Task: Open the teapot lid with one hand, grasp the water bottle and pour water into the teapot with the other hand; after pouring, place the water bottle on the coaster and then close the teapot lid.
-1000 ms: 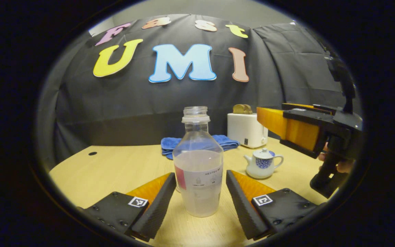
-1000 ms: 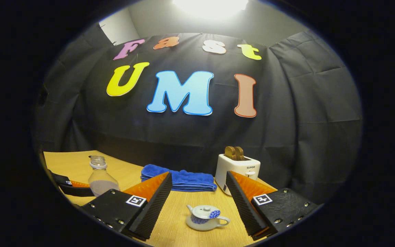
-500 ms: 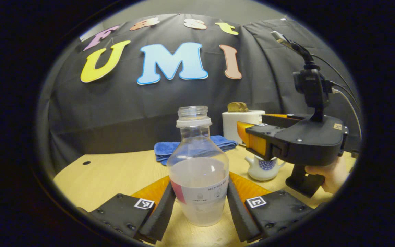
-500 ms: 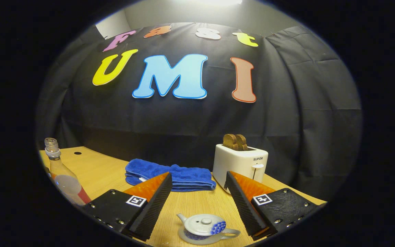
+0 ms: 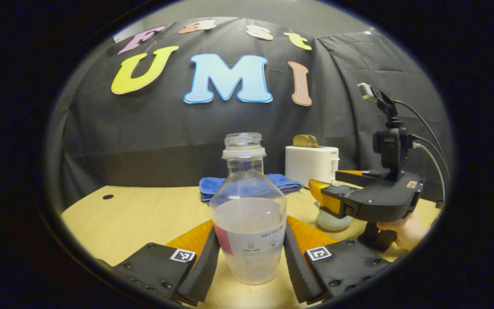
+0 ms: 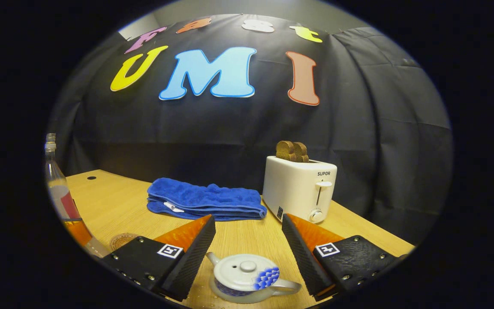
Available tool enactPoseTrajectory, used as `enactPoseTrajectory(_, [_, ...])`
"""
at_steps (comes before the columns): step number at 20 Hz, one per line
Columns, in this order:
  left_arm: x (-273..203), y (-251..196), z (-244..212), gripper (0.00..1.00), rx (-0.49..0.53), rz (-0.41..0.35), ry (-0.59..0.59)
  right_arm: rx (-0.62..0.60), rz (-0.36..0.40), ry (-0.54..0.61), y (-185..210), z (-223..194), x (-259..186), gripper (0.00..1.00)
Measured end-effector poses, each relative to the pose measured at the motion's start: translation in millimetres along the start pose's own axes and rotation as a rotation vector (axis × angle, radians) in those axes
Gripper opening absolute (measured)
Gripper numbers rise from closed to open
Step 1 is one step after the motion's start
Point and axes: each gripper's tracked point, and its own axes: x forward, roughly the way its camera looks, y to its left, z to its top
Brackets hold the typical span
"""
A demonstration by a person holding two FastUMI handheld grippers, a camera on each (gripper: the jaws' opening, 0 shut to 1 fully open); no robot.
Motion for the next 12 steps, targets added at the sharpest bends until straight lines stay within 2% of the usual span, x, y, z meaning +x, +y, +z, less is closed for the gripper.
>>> enactPoseTrajectory(2, [0.9, -2.6, -3.4, 0.85, -0.01, -0.012, 0.006, 0.03, 0.003, 0.013, -3.4, -2.3, 2.6, 0.95])
enactPoseTrajectory(4, [0.3, -4.4, -3.2, 0.85, -0.029, -0.02, 0.005, 0.051, 0.001, 0.015, -7.3, -0.4, 2.6, 0.89])
enactPoseTrajectory(8, [1.1, -2.2, -2.0, 0.85, -0.044, -0.017, -0.008, 0.043, -0.006, 0.03, -11.6, -2.5, 4.8, 0.88])
enactPoseTrajectory(10, [1.0, -0.2, -3.3, 0.84, -0.042, -0.01, -0.009, 0.031, 0.002, 0.041, -7.3, -5.8, 4.1, 0.52])
enactPoseTrajectory(12, [-0.3, -1.3, -2.7, 0.85, -0.043, -0.011, -0.008, 0.01, 0.011, 0.049, -2.4, -8.0, 4.4, 0.52])
